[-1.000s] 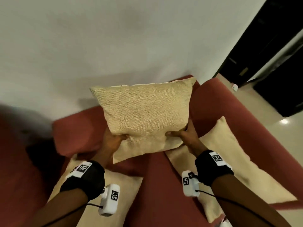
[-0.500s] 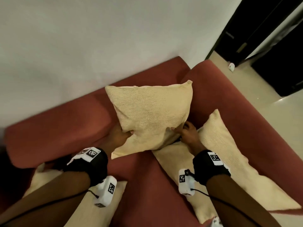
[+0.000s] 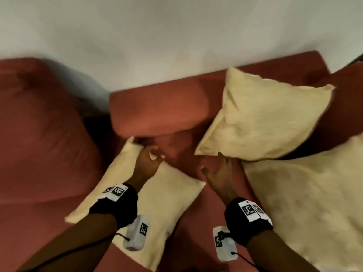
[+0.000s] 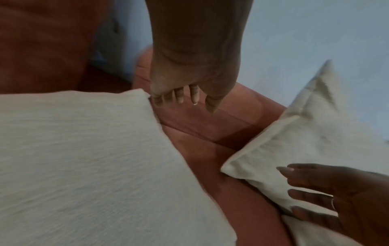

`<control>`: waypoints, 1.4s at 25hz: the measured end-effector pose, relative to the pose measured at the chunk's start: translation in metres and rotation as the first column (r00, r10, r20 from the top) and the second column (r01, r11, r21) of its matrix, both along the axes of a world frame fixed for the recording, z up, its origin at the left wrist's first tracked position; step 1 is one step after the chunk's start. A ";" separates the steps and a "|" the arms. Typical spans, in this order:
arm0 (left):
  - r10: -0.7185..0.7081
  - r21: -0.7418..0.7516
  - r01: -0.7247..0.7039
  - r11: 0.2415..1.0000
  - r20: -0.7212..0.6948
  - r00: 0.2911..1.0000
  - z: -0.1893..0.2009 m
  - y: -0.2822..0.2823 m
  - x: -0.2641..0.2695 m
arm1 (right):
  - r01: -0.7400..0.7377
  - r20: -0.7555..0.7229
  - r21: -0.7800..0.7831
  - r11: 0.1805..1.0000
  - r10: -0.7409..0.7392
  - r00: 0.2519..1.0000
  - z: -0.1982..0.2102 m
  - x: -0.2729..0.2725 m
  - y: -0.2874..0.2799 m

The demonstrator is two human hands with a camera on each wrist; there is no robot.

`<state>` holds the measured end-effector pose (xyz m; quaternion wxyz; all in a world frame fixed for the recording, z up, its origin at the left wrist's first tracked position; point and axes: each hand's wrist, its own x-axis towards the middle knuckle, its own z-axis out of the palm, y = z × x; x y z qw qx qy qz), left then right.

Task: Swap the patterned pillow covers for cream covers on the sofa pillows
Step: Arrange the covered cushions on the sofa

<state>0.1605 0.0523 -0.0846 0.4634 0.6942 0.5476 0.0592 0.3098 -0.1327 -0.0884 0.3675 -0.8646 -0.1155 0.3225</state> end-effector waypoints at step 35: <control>0.192 -0.055 -0.186 0.981 0.157 0.969 -0.018 0.075 -0.054 | -0.205 0.101 0.397 0.894 0.179 0.979 0.018 0.045 0.086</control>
